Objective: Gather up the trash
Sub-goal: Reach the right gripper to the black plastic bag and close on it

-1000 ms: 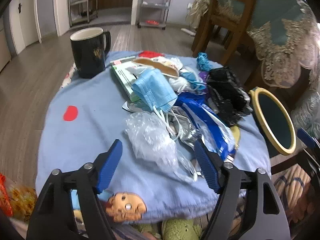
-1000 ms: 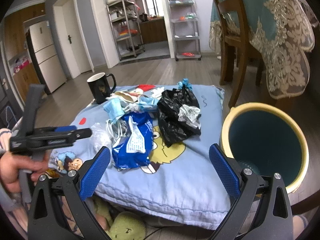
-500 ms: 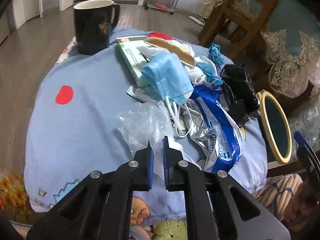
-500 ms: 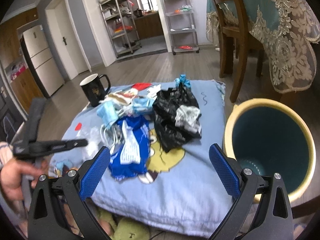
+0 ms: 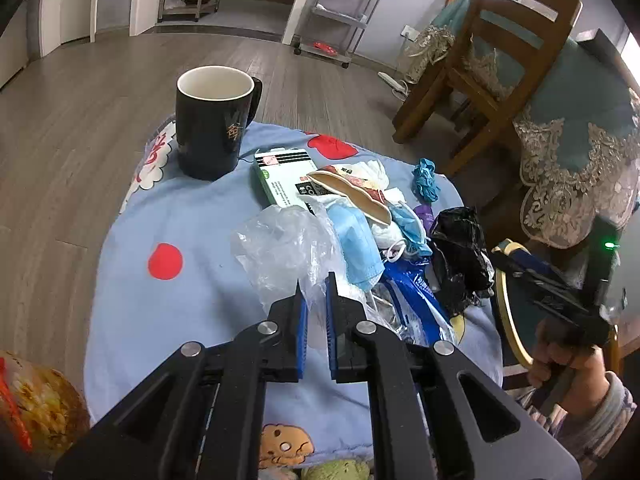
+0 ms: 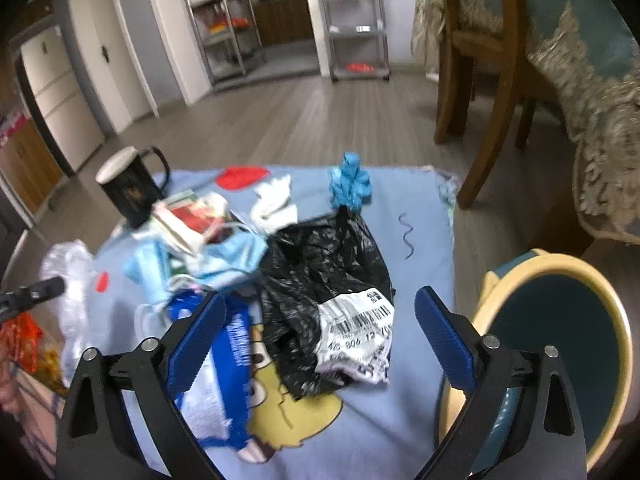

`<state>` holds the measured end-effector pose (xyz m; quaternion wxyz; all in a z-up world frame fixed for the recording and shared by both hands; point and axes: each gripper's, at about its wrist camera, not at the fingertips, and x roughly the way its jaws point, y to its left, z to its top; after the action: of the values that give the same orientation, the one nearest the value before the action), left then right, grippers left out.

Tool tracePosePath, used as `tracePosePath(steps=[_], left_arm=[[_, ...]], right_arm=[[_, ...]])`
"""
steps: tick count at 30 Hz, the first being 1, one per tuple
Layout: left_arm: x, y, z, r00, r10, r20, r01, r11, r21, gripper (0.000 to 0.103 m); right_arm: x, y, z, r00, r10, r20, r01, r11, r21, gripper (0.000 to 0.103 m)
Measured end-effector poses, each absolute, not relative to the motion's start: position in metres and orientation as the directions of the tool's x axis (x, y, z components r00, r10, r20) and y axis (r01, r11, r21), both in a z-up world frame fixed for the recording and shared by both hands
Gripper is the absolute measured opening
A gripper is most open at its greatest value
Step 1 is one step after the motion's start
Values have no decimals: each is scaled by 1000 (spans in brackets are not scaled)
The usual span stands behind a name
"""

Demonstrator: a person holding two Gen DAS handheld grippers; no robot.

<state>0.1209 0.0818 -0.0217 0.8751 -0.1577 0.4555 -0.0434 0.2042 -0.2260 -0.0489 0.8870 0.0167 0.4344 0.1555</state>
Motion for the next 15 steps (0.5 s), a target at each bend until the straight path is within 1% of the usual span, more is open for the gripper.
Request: tracePosePath(steps=[2, 3, 4, 5, 7, 8, 9, 10, 15], left_arm=[[125, 81, -23, 587, -229, -777, -71, 941, -331, 7], [126, 81, -24, 592, -235, -771, -74, 936, -343, 7], [127, 81, -24, 595, -240, -767, -78, 933, -352, 7], [128, 81, -24, 597, -242, -765, -80, 931, -356, 7], [129, 80, -23, 599, -250, -760, -82, 926, -369, 7], [129, 79, -22, 601, -251, -759, -79, 926, -369, 7], [129, 77, -20, 605, -251, -755, -72, 928, -366, 7], [129, 74, -18, 609, -250, -753, -64, 931, -361, 7], [127, 59, -11, 621, -251, -742, -30, 939, -343, 7]], right_arm=[[211, -221, -61, 543, 285, -790, -273, 949, 154, 83], [214, -218, -67, 529, 279, -802, -280, 949, 145, 72], [215, -217, -71, 518, 276, -810, -284, 948, 142, 58], [216, -216, -76, 502, 276, -820, -292, 946, 140, 51], [215, -217, -78, 503, 279, -818, -298, 944, 139, 34], [212, -219, -76, 509, 296, -808, -303, 941, 153, 30], [210, -220, -74, 513, 304, -803, -305, 939, 161, 20], [208, -221, -70, 518, 315, -796, -309, 936, 170, 17], [197, -231, -42, 562, 360, -745, -319, 925, 207, 13]])
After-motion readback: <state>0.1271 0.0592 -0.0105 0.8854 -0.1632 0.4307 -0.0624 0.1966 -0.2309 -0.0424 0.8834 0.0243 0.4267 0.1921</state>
